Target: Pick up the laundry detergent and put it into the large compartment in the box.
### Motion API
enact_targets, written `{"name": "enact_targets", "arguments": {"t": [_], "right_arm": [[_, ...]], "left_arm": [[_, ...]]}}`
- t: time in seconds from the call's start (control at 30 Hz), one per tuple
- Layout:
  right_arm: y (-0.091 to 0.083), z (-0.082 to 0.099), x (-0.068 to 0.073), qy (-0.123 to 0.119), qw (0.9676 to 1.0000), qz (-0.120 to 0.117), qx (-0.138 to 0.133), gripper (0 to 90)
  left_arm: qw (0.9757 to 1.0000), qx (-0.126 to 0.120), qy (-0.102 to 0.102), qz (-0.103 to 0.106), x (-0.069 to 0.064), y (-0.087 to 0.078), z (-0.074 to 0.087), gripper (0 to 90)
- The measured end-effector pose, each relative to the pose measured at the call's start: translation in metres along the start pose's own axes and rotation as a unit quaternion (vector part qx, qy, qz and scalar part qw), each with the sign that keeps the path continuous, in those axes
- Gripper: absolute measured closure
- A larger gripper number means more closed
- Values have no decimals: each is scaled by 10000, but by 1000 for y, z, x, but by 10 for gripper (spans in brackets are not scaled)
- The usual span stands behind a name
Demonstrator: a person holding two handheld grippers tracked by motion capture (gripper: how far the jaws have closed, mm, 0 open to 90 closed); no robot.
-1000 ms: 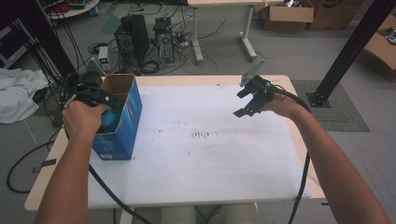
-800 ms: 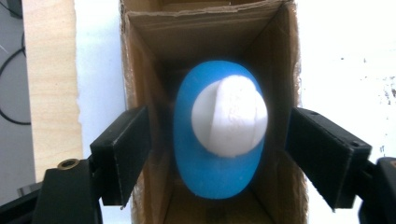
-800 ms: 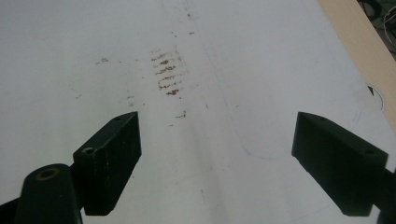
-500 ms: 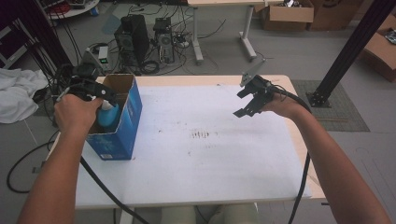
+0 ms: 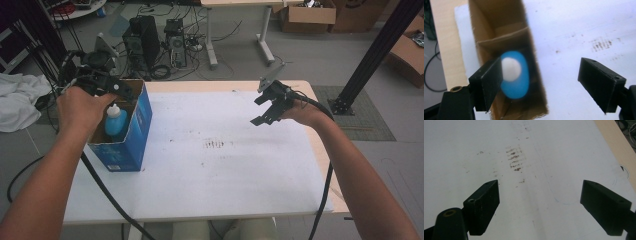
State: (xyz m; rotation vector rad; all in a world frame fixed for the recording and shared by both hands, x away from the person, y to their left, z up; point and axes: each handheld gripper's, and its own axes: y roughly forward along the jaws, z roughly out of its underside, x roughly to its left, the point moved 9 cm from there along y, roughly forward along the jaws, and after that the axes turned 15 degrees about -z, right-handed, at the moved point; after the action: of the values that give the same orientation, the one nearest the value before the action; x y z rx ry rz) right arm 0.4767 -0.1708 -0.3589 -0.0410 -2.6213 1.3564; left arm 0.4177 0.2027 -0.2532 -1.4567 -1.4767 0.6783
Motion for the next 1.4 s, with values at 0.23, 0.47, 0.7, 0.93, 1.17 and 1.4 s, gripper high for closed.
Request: {"name": "enact_targets", "arguments": {"t": [0.23, 0.47, 0.7, 0.93, 1.17, 1.4], "right_arm": [[0, 0, 1, 1, 10000, 3, 5, 157], [-1, 0, 1, 11, 10000, 6, 12, 157], [-2, 1, 2, 24, 10000, 12, 21, 157], [-4, 3, 3, 53, 10000, 27, 33, 157], [-5, 3, 4, 60, 10000, 35, 33, 157], [-7, 2, 6, 64, 10000, 41, 5, 156]], "left_arm": [[9990, -143, 393, 139, -21, -12, -5, 207], [9956, -264, 854, 291, -44, -20, -11, 211], [9887, -393, 1396, 378, -68, -21, -16, 211], [9803, -493, 1830, 550, -92, -20, -21, 210], [9677, -524, 2361, 712, -120, -17, -19, 208], [9543, -496, 2838, 792, -143, -8, -15, 204]]}}
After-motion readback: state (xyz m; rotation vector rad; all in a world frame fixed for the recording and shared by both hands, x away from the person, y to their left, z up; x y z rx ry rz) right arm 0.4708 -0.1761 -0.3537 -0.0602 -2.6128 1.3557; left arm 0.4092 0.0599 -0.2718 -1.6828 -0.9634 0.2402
